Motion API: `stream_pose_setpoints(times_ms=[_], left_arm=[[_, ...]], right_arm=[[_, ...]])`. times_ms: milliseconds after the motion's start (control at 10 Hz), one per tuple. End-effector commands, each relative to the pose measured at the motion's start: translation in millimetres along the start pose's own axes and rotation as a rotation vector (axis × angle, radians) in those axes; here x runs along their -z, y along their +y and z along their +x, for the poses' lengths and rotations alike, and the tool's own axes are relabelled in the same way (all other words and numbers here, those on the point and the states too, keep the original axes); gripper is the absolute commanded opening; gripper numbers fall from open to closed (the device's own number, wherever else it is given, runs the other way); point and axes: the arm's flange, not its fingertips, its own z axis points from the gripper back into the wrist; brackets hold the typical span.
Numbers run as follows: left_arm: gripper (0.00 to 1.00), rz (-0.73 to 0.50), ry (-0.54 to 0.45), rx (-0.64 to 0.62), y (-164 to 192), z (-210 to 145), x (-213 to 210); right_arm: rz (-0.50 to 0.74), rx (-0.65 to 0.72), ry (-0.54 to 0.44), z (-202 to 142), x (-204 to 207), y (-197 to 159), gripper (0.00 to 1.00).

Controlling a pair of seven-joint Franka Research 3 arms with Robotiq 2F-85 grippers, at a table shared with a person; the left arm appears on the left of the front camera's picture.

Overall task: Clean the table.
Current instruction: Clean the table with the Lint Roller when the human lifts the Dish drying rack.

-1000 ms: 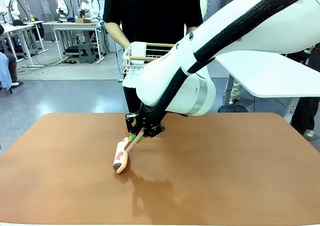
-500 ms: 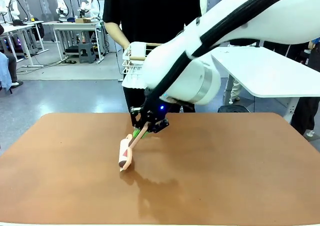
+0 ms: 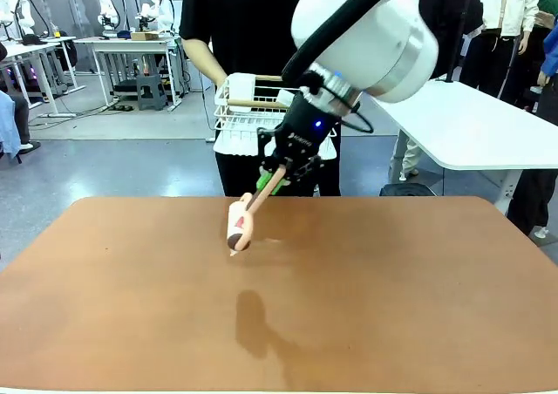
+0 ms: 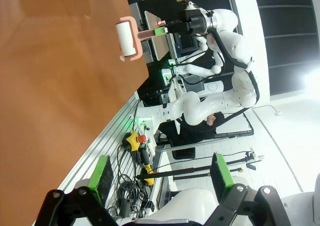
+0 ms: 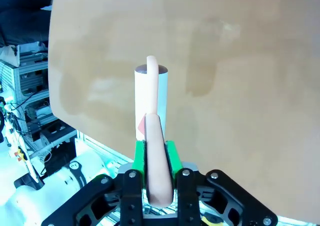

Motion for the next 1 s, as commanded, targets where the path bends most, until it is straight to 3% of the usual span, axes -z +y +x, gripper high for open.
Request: stream_pose_setpoints(times_ms=[0,300,600,900], left_arm=[[1.00,0.007,-0.006,0.001,0,-1,-2],[1.00,0.007,-0.006,0.001,0,-1,-2],[1.00,0.007,-0.006,0.001,0,-1,-2],[1.00,0.007,-0.006,0.001,0,-1,-2]], right_arm=[[-0.108,0.022,0.013,-11,-24,-17,0.22],[-0.186,-0.057,-0.062,-25,-81,-55,0.22],[-0.305,-0.012,-0.148,-31,-128,-92,0.22],[-0.375,-0.037,-0.132,-32,-170,-141,0.22]])
